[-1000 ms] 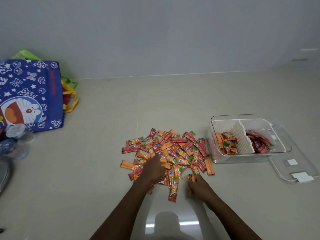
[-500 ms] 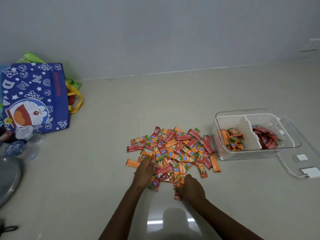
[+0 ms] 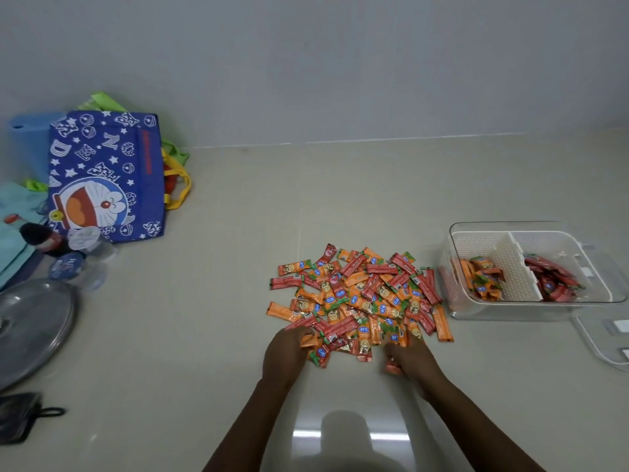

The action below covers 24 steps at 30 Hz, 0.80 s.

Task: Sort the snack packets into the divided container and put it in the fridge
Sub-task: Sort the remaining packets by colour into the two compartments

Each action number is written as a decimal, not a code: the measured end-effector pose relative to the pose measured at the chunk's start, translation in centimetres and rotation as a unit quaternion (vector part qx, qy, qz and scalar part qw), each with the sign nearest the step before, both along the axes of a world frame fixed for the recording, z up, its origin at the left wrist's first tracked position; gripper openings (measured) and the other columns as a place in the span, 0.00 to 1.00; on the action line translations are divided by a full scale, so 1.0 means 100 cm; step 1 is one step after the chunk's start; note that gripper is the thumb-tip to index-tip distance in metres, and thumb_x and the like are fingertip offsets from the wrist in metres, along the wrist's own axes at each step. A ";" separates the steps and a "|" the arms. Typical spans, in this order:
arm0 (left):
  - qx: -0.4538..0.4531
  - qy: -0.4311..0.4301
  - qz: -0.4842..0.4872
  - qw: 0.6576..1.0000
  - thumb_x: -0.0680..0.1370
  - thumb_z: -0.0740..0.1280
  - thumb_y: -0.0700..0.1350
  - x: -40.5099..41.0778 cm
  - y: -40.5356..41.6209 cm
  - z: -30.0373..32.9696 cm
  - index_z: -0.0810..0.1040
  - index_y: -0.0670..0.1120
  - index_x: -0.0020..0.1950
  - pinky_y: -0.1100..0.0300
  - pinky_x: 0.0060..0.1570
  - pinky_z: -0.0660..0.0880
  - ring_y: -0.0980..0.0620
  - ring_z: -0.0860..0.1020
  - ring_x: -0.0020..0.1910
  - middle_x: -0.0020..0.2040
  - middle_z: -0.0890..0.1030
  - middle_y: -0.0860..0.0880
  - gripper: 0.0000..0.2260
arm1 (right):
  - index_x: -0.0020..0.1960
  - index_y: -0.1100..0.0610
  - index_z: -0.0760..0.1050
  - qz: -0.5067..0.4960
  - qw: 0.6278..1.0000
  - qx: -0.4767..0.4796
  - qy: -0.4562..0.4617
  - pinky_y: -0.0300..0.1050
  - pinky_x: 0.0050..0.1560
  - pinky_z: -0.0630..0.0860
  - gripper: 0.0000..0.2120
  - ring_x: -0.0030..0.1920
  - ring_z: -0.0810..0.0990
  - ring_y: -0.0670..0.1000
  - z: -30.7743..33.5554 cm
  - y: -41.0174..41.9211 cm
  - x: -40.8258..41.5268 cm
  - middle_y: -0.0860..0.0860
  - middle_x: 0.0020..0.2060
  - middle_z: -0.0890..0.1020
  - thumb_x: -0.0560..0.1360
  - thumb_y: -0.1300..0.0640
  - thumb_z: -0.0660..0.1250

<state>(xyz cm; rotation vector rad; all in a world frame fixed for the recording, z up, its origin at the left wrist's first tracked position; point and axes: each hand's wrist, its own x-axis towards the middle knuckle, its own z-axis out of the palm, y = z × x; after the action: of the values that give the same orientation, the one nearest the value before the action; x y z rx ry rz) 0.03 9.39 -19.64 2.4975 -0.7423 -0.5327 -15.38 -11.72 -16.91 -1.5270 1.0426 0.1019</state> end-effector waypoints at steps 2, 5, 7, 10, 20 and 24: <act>0.027 -0.039 0.000 0.999 0.74 0.69 0.53 0.002 -0.006 0.000 0.83 0.51 0.55 0.59 0.49 0.79 0.52 0.82 0.49 0.51 0.85 0.51 0.12 | 0.59 0.54 0.74 -0.017 1.000 -0.015 -0.007 0.49 0.45 0.81 0.11 0.46 0.82 0.54 0.004 0.000 0.003 0.54 0.47 0.83 0.77 0.57 0.65; 0.044 -0.072 0.025 0.996 0.77 0.66 0.49 0.004 -0.012 0.003 0.80 0.48 0.59 0.57 0.51 0.76 0.50 0.78 0.54 0.55 0.81 0.48 0.12 | 0.58 0.52 0.70 0.027 0.998 -0.050 0.004 0.43 0.36 0.78 0.10 0.41 0.81 0.50 0.007 0.001 0.016 0.54 0.48 0.81 0.78 0.57 0.64; 0.011 -0.050 0.041 0.998 0.78 0.64 0.45 0.006 -0.010 0.000 0.77 0.46 0.61 0.55 0.53 0.76 0.48 0.76 0.56 0.57 0.78 0.46 0.12 | 0.53 0.55 0.72 0.100 0.988 -0.108 0.051 0.47 0.43 0.79 0.06 0.41 0.80 0.52 0.000 0.003 0.027 0.55 0.47 0.82 0.77 0.56 0.65; -0.031 0.024 0.064 0.997 0.80 0.62 0.45 0.006 -0.001 -0.002 0.72 0.49 0.62 0.55 0.49 0.78 0.48 0.77 0.54 0.56 0.79 0.45 0.11 | 0.55 0.60 0.75 0.166 0.958 -0.200 0.121 0.44 0.50 0.76 0.13 0.50 0.80 0.54 -0.015 0.010 0.041 0.56 0.51 0.82 0.74 0.53 0.68; 0.040 0.029 0.017 0.999 0.76 0.66 0.53 0.002 0.030 0.000 0.74 0.54 0.64 0.59 0.48 0.73 0.48 0.75 0.54 0.55 0.81 0.47 0.17 | 0.37 0.56 0.72 0.207 0.942 -0.212 0.154 0.41 0.38 0.75 0.09 0.36 0.80 0.50 -0.014 0.025 0.054 0.50 0.32 0.80 0.73 0.54 0.67; 0.061 0.025 -0.005 0.998 0.74 0.69 0.53 -0.001 0.023 0.002 0.77 0.54 0.62 0.60 0.52 0.74 0.49 0.74 0.57 0.58 0.81 0.50 0.17 | 0.34 0.58 0.74 0.136 0.984 -0.085 0.084 0.45 0.36 0.76 0.09 0.30 0.79 0.54 -0.008 0.012 0.044 0.54 0.30 0.80 0.73 0.61 0.63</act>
<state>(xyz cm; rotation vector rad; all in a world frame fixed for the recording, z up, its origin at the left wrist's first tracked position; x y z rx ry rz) -0.02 11.73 -19.47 2.5825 -0.7243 -0.6600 -10.98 -10.48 -17.69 -1.8370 0.9880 0.3439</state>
